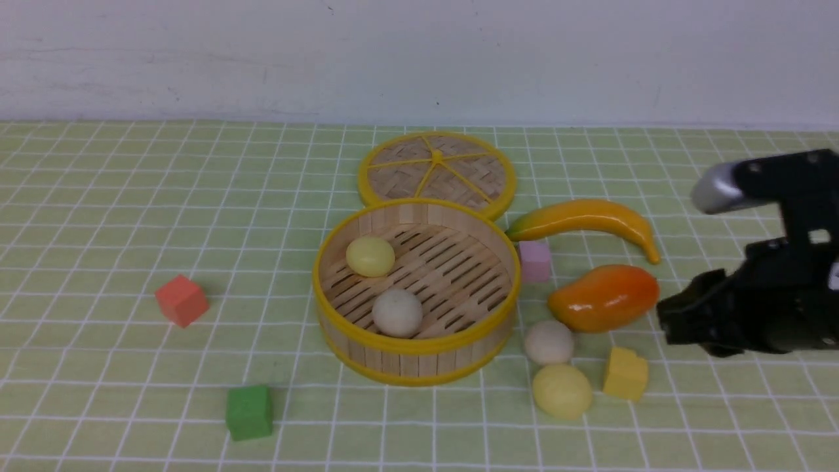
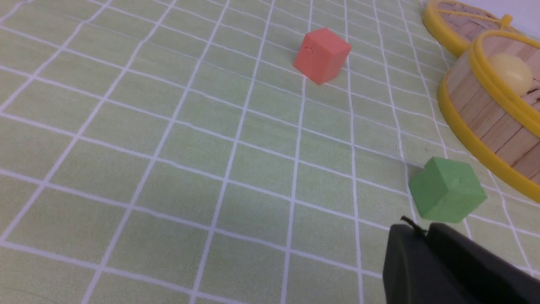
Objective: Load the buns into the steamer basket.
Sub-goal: Use the right arm to grab a steamed stuffed bun, then use the right arm to put the steamed stuffed bun into the steamer, then use the right arm to grab a steamed stuffed bun
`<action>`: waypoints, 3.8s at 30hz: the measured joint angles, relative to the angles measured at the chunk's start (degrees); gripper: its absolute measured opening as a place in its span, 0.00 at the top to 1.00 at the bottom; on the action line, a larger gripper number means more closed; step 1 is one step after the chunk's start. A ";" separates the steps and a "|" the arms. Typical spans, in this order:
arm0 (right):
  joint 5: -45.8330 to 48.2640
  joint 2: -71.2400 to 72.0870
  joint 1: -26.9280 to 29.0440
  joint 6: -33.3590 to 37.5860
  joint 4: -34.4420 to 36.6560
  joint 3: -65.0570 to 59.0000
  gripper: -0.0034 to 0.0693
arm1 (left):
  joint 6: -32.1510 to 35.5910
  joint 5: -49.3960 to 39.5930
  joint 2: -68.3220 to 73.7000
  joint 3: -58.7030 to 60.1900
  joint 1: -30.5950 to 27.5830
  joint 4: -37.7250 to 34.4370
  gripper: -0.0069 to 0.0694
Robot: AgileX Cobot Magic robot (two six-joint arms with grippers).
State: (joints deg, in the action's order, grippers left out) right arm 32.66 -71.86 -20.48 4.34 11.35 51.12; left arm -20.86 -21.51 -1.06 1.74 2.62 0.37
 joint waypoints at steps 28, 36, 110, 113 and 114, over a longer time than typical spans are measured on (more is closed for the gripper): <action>8.59 -35.61 -2.36 -8.58 -2.30 25.50 0.52 | 0.00 0.00 0.00 0.00 0.00 0.00 0.81; 5.69 -39.35 -2.36 -9.10 -2.36 25.50 0.56 | 0.00 0.00 0.00 0.00 0.00 0.00 0.81; 20.93 -23.14 -4.03 -8.97 -0.39 22.03 0.36 | 0.00 0.00 0.00 0.00 0.00 0.05 0.74; 18.74 -24.74 -4.03 -9.41 -0.98 20.41 0.43 | 0.00 0.00 0.00 0.00 0.00 0.05 0.74; 18.45 -25.34 -4.03 -9.70 -1.18 20.26 0.45 | 0.00 0.00 0.00 0.00 0.00 0.05 0.74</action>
State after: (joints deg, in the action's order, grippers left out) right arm 51.12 -97.21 -24.52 -5.37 10.17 71.38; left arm -20.86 -21.51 -1.06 1.74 2.62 0.43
